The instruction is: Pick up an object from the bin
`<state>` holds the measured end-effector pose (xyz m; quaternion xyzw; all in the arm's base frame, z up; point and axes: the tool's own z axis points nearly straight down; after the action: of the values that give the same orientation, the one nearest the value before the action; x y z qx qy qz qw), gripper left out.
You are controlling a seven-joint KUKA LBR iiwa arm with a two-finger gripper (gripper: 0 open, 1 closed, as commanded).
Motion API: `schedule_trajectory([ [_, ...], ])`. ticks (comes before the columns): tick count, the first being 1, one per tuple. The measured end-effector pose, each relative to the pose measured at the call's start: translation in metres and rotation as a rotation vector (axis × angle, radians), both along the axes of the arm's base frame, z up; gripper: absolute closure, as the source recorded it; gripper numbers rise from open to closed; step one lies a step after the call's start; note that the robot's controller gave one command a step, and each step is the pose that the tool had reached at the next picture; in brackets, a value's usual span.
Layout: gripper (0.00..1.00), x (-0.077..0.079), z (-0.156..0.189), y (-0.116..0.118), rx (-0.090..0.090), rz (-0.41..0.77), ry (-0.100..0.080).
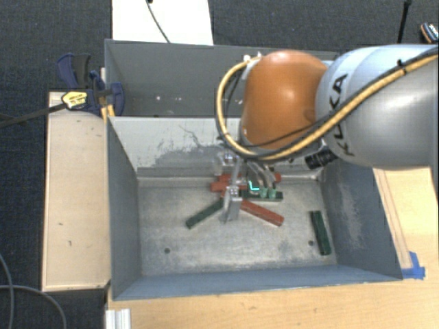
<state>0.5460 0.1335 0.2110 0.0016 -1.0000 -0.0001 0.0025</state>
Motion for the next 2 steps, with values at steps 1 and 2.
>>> schedule_trajectory([
  [1, 0.00, -0.0128, -0.1450, -0.0056, -0.002, -0.161, 0.001],
  [2, 1.00, -0.0104, -0.1407, -0.0049, 0.001, -0.163, -0.007],
])
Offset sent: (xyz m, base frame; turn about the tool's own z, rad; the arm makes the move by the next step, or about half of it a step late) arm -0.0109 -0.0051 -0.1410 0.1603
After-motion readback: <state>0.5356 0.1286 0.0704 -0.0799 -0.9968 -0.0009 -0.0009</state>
